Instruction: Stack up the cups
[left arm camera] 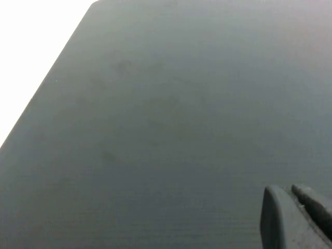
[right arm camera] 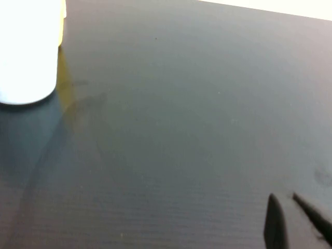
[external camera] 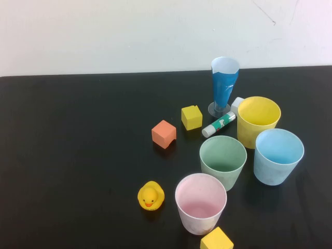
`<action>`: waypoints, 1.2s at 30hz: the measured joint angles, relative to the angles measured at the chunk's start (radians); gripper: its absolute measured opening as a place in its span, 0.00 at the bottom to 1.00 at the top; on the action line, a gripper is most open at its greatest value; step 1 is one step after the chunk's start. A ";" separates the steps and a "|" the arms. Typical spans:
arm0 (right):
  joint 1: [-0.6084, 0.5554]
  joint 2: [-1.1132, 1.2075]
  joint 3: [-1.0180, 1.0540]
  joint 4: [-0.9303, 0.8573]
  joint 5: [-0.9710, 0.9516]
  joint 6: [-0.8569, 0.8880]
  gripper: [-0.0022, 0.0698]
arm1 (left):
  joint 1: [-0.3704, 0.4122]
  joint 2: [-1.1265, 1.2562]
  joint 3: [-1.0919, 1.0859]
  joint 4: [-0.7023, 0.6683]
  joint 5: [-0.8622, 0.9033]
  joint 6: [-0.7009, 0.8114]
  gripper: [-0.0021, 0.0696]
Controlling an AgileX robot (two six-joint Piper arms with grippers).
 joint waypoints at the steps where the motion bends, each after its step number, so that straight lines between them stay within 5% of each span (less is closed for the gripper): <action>1: 0.000 0.000 0.000 0.000 0.000 0.000 0.03 | 0.000 0.000 0.000 0.000 0.000 0.000 0.03; 23: 0.000 0.000 0.000 0.000 0.000 0.006 0.03 | 0.000 0.000 0.000 -0.036 -0.011 0.000 0.03; 27: 0.000 0.000 0.000 0.051 -0.004 0.084 0.03 | 0.000 0.000 0.002 -0.247 -0.031 0.000 0.03; 36: 0.000 0.000 0.002 0.534 -0.051 0.397 0.03 | 0.000 0.000 0.002 -1.127 -0.084 -0.004 0.03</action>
